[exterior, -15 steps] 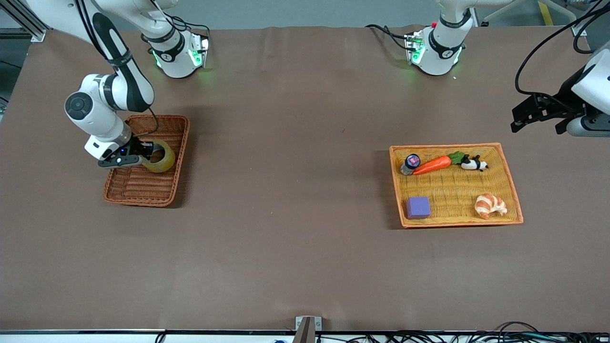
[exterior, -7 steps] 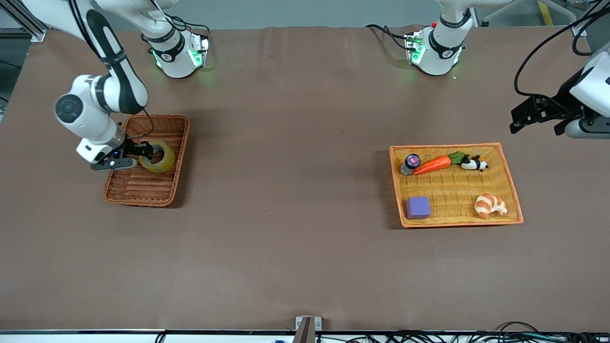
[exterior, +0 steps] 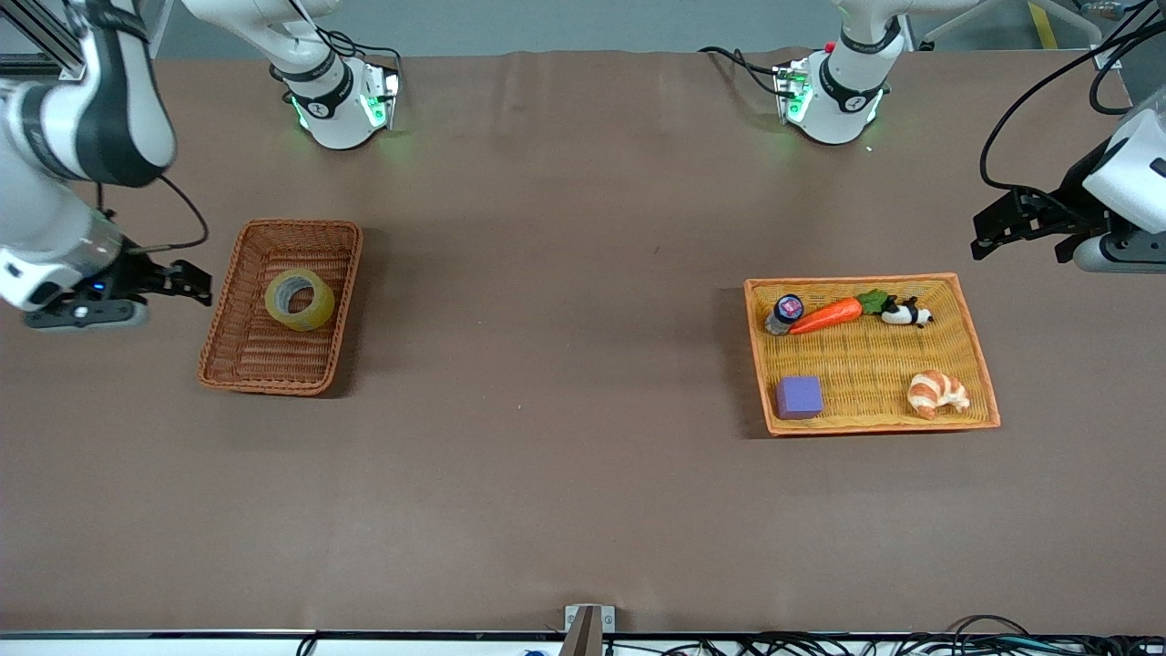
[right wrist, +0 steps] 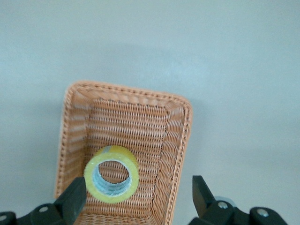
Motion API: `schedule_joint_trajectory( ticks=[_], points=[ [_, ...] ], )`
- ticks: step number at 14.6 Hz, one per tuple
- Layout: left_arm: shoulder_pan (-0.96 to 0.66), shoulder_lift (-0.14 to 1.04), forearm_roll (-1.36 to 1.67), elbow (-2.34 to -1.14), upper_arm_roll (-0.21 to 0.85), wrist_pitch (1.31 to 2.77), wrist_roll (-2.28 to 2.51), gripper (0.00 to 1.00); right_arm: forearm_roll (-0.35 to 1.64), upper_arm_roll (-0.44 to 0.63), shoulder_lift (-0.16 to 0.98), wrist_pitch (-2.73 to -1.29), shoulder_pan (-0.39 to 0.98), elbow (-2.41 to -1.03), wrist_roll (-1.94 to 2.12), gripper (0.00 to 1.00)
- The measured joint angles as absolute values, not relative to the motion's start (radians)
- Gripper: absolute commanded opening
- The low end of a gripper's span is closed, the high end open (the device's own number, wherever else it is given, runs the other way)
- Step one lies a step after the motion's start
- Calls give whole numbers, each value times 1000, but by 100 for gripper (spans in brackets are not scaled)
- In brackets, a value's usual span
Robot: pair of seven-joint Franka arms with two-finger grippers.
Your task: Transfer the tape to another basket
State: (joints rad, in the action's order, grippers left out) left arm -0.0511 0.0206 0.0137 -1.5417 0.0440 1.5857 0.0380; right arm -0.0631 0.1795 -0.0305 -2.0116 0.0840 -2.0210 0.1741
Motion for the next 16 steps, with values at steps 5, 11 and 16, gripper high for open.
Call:
schedule_joint_trajectory(
  ticks=[5,11,16],
  points=[
    [-51,21,14,-1540,44,1586,38,100,-63,60,-29,-1770,55,-1743,-23,100],
    [-52,21,14,-1540,45,1589,38,100,-20,38,-16,-1517,32,-1489,-73,100],
    [-52,23,14,-1540,45,1589,38,100,-21,38,8,-1493,28,-1487,-69,100]
  ],
)
